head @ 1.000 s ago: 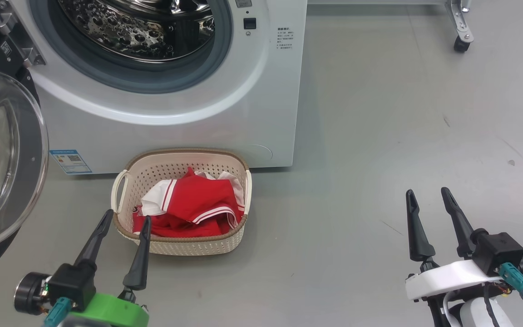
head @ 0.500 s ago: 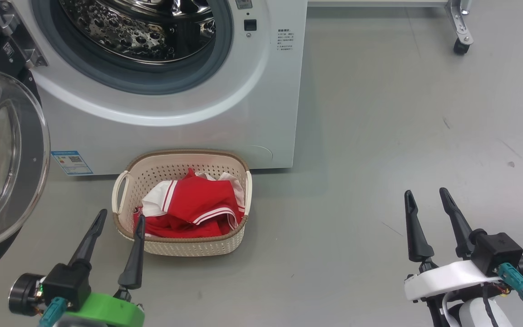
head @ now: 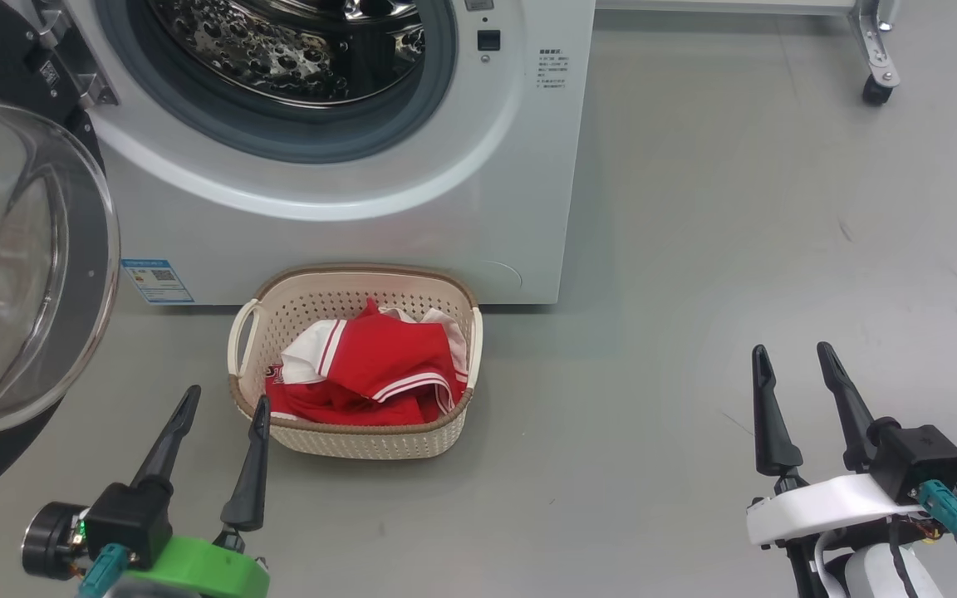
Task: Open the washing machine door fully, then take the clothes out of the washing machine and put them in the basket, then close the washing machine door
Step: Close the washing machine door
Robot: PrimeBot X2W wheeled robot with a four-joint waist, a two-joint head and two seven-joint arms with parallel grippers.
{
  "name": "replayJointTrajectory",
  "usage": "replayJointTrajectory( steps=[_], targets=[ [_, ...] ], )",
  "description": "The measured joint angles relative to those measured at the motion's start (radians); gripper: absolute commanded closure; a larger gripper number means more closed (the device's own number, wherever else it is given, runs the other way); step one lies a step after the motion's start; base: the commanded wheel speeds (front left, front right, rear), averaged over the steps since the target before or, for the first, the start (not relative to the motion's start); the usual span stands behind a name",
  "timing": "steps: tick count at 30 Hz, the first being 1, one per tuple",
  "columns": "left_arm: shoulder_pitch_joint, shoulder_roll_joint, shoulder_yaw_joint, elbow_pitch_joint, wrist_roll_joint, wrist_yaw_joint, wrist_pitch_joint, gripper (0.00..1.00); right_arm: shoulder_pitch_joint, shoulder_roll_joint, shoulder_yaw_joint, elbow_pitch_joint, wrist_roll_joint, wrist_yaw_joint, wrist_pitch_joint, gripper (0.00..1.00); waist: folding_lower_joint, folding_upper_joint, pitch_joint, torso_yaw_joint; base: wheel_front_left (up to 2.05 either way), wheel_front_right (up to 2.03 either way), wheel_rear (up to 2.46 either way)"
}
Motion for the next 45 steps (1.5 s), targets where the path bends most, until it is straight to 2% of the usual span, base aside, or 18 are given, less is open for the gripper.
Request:
replayJointTrajectory(
  steps=[18, 38, 45],
  targets=[
    [0.0, -0.011, -0.002, 0.009, 0.012, 0.0, 0.0, 0.0, 0.009, 0.0, -0.006, -0.001, -0.001, 0.0, 0.0, 0.0, 0.0, 0.0, -0.003, 0.141, 0.0, 0.0, 0.0],
    [0.0, -0.022, 0.007, 0.007, 0.018, 0.0, 0.0, 0.0, 0.016, 0.0, 0.007, 0.009, -0.001, 0.006, 0.0, 0.0, 0.0, 0.0, -0.026, 0.389, 0.0, 0.0, 0.0],
    [0.011, -0.024, 0.056, -0.012, 0.018, 0.016, 0.0, 0.0, 0.014, 0.0, 0.056, 0.022, -0.001, 0.015, 0.0, 0.0, 0.0, 0.0, -0.037, 0.46, 0.0, 0.0, 0.0]
  ],
)
